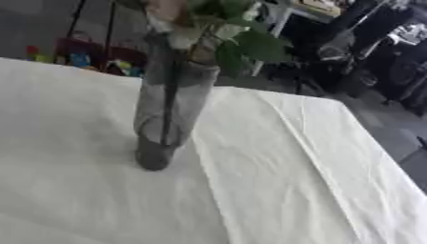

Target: Arrange flowers into the vase.

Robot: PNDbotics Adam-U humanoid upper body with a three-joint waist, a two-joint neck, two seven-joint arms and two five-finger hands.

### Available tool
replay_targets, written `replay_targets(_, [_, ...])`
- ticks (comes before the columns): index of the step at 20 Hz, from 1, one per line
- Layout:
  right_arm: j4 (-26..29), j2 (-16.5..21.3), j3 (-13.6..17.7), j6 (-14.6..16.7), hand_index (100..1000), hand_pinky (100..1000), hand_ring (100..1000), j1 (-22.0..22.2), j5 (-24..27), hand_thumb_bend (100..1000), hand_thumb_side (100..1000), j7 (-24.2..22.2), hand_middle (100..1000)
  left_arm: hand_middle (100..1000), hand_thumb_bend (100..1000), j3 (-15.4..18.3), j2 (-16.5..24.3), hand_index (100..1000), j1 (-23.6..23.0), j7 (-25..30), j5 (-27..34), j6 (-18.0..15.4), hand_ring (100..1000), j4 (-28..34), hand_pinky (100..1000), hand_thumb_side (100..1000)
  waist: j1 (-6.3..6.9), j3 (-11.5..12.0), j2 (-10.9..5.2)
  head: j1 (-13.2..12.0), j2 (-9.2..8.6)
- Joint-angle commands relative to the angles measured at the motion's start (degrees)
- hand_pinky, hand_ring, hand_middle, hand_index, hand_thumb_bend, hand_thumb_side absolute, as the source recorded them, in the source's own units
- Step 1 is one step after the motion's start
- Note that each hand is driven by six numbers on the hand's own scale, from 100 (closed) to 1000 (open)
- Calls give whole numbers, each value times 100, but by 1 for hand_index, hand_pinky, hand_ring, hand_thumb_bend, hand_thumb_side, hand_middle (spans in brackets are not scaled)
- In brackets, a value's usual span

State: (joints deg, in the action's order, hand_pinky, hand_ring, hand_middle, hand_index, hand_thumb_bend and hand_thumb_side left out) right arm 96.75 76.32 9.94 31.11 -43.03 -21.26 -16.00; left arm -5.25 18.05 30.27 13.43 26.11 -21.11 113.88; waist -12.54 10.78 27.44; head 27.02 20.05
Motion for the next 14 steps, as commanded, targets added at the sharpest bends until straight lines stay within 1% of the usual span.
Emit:
replay_targets(1, [-3,360,217,37,1000,1000,1000,13,370,603,449,-36,1000,717,100,34,60,854,43,-37,-11,-7,698,71,782,905,44,-62,-178,-20,-11])
replay_targets(7, [-12,466,380,10,1000,1000,1000,131,664,599,452,-9,1000,718,100,56,54,854,32,-62,-12,-9,698,71,783,907,75,-129,-183,-60,-5])
replay_targets(8, [-16,498,431,-5,1000,1000,1000,180,708,599,452,19,1000,718,100,61,55,854,31,-69,-14,-10,698,71,783,908,81,-145,-181,-65,-4])
replay_targets(9, [-18,528,491,-21,1000,1000,1000,236,760,592,478,59,1000,718,100,68,56,854,32,-77,-16,-12,698,71,783,908,86,-163,-179,-72,-8])
replay_targets(10, [-12,561,555,-35,1000,1000,1000,300,816,599,455,102,1000,718,100,77,58,855,31,-87,-19,-15,698,71,783,908,90,-179,-177,-79,-13])
replay_targets(14, [47,683,812,-75,1000,1000,1000,576,1053,602,463,297,1000,719,100,112,64,855,15,-132,-41,-17,699,71,783,908,113,-264,-179,-89,-29])
